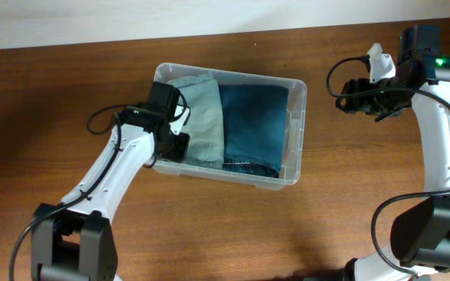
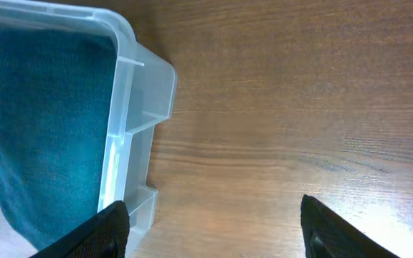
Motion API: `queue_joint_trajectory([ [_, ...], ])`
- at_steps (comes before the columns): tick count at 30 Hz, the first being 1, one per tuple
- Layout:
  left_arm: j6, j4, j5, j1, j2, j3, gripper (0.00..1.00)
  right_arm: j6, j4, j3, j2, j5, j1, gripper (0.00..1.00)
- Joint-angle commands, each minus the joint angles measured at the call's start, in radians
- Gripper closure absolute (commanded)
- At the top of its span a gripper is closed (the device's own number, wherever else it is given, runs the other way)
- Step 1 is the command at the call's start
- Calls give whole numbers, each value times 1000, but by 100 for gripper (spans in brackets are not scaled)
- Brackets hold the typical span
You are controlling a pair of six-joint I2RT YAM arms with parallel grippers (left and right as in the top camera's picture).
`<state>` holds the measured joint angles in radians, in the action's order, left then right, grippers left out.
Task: Pack container
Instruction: 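Press the light-blue jeans flat along the bin's left wall with left gripper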
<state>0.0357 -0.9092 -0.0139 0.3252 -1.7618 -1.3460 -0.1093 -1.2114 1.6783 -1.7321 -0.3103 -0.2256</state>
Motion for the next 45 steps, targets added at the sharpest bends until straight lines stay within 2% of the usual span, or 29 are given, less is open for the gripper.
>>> queue_joint_trajectory([
  [1,3,22,-62,-6,43,-119,43,-6,0,16,29,9,3,30],
  [4,6,113,-62,-5,75,-152,36,-6,0,16,29,8,3,30],
  [9,13,298,-50,-5,48,-153,36,-6,-2,16,29,8,3,30],
  [11,13,336,-45,-5,9,-153,37,-6,-5,16,29,8,3,30],
  [16,13,370,72,-5,-164,-153,36,-6,-6,16,29,8,3,30],
  [23,24,338,130,-5,-316,-153,36,-6,-9,16,29,8,3,30],
  [26,45,291,114,-5,-290,-166,37,-6,-8,16,29,8,3,30],
  [27,42,238,104,-5,-255,-177,43,-7,-8,16,29,8,3,30],
  [30,-1,172,104,-4,-206,-177,45,-7,-6,16,29,8,3,30],
  [33,-46,119,104,4,-198,-177,45,-7,-5,16,29,9,3,30],
  [43,-48,48,92,39,-199,-177,44,-7,-9,16,29,9,3,30],
  [45,-72,33,33,39,-199,-177,44,-7,-13,16,29,9,3,30],
])
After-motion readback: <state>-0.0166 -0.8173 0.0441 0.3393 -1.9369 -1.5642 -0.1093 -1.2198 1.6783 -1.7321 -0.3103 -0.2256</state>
